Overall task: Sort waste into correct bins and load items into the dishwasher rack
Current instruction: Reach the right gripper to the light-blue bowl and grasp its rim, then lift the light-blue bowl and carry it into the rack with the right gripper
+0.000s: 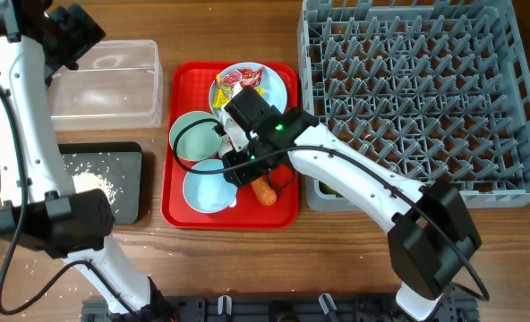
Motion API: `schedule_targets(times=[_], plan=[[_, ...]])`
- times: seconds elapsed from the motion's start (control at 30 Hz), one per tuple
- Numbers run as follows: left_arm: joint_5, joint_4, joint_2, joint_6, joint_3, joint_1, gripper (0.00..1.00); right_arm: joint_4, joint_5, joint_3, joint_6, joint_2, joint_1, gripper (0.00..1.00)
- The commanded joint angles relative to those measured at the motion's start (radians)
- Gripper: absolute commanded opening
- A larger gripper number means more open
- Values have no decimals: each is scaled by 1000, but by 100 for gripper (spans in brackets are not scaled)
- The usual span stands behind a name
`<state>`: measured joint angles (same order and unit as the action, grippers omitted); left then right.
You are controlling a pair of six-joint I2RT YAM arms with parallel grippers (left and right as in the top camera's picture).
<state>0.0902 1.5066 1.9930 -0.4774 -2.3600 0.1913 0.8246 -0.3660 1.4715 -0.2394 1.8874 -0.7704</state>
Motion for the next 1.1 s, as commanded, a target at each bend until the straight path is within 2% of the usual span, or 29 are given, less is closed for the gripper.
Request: schedule_targets(times=[0.0,0.13,0.2,0.3,0.37,0.47,0.5,0.53,0.57,0.6,0.7,0.77,0.83,0.87,0.9,0.93,1.07], plan=[[-11,-8,32,-10,6,2,100,8,-73,26,-24,74,30,39],[-11,-10,50,-10,6,2,100,36,-242,98,-4,198,71,46],[-11,-11,50,-10,6,2,100,55,-306,158,-1,259,68,46],[-11,-9,50,-8,6,2,100,28,-309,180,-53,282,62,11],[-11,-9,50,-8,6,2,100,21,-299,181,-76,282,65,4],[-11,-9,50,-9,6,2,100,27,-286,181,-79,282,64,4],[-11,-9,50,-9,6,2,100,25,-283,181,-79,282,61,14],[-11,-6,50,-8,6,2,100,24,-242,181,-100,282,48,35],[-11,-6,50,-8,6,2,100,21,-197,181,-125,282,32,49],[-11,-5,50,-5,6,2,100,14,-136,181,-147,282,8,55],[-11,-5,50,-5,6,2,100,14,-92,188,-169,282,-6,55],[-11,-5,50,-5,6,2,100,4,-79,188,-183,293,-14,50],[-11,-5,50,-5,6,2,100,22,-75,207,-180,311,-19,39],[-11,-4,50,-2,6,2,100,21,-74,212,-183,313,-19,29],[-11,-1,50,-2,6,2,100,19,-71,212,-191,314,-19,13],[-11,2,50,-2,6,2,100,19,-64,212,-201,315,-21,5],[-11,8,50,-2,6,2,100,14,-48,212,-231,323,-23,4]])
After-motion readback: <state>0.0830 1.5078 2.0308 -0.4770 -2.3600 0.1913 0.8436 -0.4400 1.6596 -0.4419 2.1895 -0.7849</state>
